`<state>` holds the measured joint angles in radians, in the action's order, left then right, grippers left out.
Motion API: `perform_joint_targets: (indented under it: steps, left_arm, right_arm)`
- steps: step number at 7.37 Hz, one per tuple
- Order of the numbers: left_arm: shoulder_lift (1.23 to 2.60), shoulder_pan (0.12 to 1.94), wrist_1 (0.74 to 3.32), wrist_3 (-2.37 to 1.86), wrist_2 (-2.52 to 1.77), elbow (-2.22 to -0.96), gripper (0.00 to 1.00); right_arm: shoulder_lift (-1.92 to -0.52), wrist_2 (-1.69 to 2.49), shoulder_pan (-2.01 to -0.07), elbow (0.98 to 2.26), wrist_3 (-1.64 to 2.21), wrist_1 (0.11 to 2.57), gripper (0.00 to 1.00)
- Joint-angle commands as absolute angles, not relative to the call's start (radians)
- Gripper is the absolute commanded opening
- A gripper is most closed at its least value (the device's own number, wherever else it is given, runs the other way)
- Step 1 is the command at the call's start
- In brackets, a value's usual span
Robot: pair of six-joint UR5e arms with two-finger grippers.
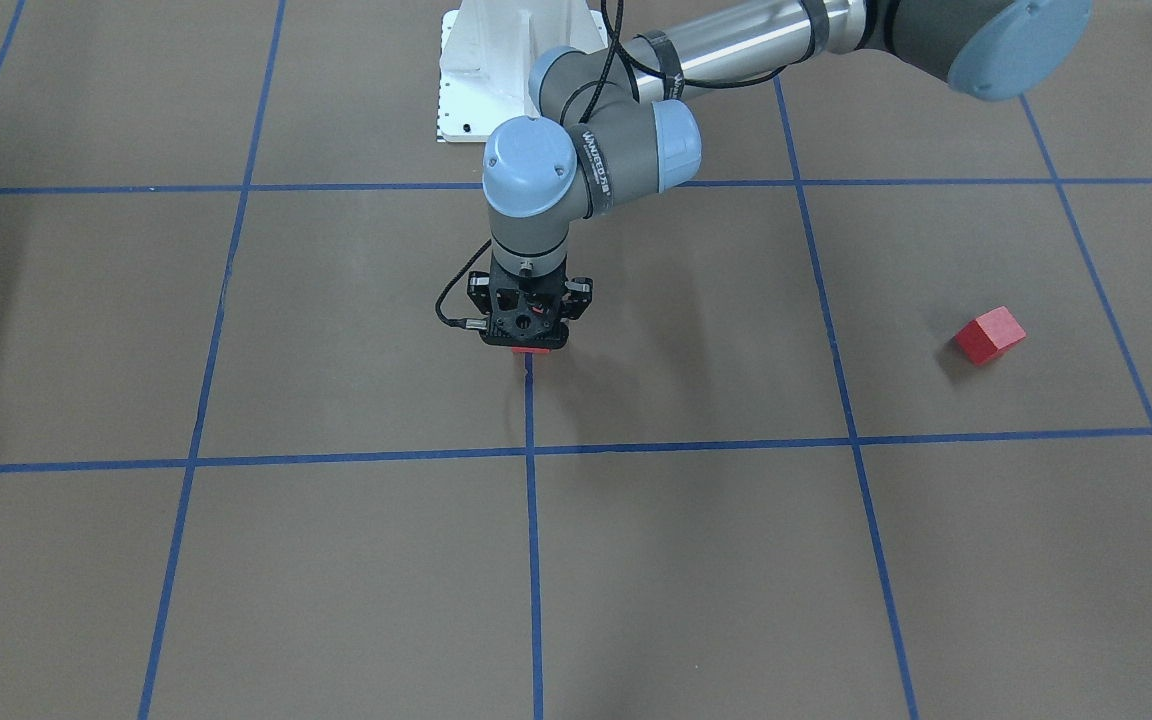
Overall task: Form red blocks into L shape at center
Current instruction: 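Open the left gripper and lift it off the two-cube row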
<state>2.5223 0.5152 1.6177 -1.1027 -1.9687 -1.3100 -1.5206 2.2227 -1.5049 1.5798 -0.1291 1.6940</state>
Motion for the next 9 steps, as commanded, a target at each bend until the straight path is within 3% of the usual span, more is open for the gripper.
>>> perform_joint_targets:
  steps: [1,6,7,8,9]
  left_arm:
    - [2.522,0.511,1.618,-1.100,-1.968,-1.310,0.59]
    - [2.522,0.511,1.618,-1.095,-1.967,-1.310,0.74]
    - [2.522,0.511,1.618,-1.092,-1.967,-1.310,0.81]
    - [2.523,0.514,1.618,-1.091,-1.967,-1.312,0.99]
    - [2.523,0.525,1.615,-1.088,-1.968,-1.330,1.00]
  right_arm:
    - [-1.520,2.221,-1.505,1.575,-0.130,1.694,0.99]
    - [-1.520,2.223,-1.505,1.577,-0.130,1.694,0.99]
    - [-1.520,2.223,-1.505,1.577,-0.130,1.694,0.99]
    - [-1.520,2.223,-1.505,1.577,-0.129,1.694,0.99]
    - [-1.519,2.223,-1.505,1.577,-0.130,1.694,0.99]
